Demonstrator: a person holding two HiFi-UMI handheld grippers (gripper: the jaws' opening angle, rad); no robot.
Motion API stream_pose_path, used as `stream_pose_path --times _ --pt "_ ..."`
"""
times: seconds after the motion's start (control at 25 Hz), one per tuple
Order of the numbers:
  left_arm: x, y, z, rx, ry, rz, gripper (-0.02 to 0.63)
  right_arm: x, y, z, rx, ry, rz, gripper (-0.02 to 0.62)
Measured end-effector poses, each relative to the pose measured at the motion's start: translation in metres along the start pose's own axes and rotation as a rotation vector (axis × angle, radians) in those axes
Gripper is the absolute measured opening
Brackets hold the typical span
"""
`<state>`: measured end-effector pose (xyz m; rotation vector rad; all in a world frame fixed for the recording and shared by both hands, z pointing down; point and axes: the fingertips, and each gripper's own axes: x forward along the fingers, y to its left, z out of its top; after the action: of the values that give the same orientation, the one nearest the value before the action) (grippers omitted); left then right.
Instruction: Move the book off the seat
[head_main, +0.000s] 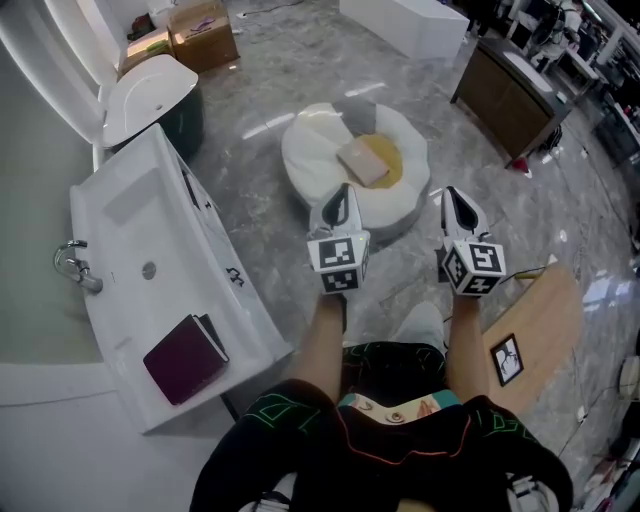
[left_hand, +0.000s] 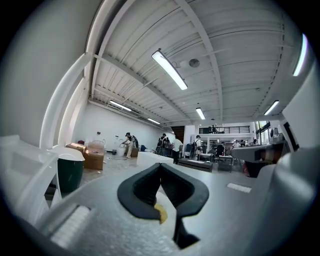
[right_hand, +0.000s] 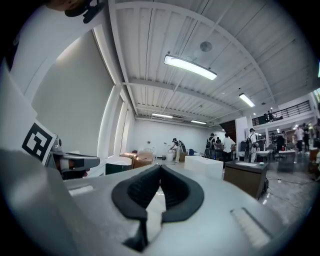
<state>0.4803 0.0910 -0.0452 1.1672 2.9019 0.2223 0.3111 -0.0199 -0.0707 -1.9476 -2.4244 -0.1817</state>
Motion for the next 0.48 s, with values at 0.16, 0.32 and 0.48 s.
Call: stream_pose_path --times 0.16,0.32,0.48 --pt "0.009 0.006 -0.009 -0.006 0.006 0.007 0.011 0.020 0.004 -0.008 0.005 -0.001 0.033 0.003" --pt "0.041 0.003 -0.030 0.014 0.043 0.014 0.012 0.047 -0.015 -0.032 0.036 0.024 0.053 0.003" --pt "0.090 -0.001 -0.048 0.014 0.095 0.033 0.012 0.085 -0.054 -0.054 0.087 0.060 0.052 0.003"
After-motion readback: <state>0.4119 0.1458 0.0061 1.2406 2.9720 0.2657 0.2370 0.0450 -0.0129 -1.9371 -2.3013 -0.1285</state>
